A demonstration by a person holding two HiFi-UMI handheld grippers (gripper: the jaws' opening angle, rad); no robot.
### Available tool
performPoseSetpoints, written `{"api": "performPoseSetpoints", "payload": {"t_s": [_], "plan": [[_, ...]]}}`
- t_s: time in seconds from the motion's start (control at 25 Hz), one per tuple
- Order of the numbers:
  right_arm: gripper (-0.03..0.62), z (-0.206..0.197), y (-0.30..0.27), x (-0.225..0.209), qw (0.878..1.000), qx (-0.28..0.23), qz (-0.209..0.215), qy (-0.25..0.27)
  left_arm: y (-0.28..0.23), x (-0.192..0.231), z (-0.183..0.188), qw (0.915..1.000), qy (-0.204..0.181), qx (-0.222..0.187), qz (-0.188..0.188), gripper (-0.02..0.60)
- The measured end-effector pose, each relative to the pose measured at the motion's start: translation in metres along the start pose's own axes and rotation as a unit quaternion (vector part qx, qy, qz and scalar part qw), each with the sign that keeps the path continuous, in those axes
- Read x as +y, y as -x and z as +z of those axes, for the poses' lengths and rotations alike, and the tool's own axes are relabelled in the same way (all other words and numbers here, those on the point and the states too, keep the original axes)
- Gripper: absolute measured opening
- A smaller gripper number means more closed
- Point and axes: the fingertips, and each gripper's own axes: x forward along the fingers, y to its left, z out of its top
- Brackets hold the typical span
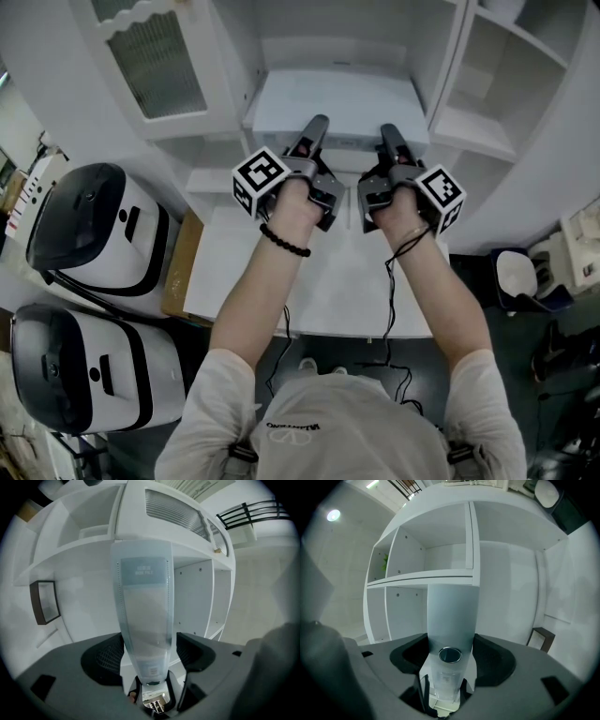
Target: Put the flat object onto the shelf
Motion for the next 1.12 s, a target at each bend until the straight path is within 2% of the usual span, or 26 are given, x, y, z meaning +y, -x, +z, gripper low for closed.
{"api": "performPoseSetpoints", "payload": {"t_s": [0.2, 0.4, 0.56, 0.72, 0.96, 1.12], "plan": [[0.293, 0.011, -0.011, 0.000, 1.000, -0.023, 0.001, -0.004, -0.005, -0.003, -0.005, 0.9992, -0.021, 0.033, -0.005, 0.341], [0.295, 0.016, -0.019, 0.000, 0.999, -0.049, 0.003, -0.006, 0.021, -0.011, -0.009, 0.9982, -0.032, 0.046, -0.022, 0.336], [0.296, 0.021, -0.023, 0.000, 0.998, -0.058, 0.003, -0.001, 0.022, -0.017, -0.013, 0.9969, -0.042, 0.056, -0.036, 0.259], [0.299, 0.020, -0.028, 0.001, 0.998, -0.058, -0.004, 0.016, 0.008, -0.008, -0.003, 0.9972, -0.054, 0.048, -0.022, 0.211], [0.308, 0.019, -0.042, -0.003, 0.999, -0.043, -0.011, 0.032, -0.008, 0.001, 0.011, 0.9976, -0.058, 0.034, -0.013, 0.184], [0.311, 0.013, -0.043, -0.005, 0.998, -0.020, -0.018, 0.060, -0.013, 0.009, 0.017, 0.9978, -0.061, 0.024, -0.006, 0.168]]}}
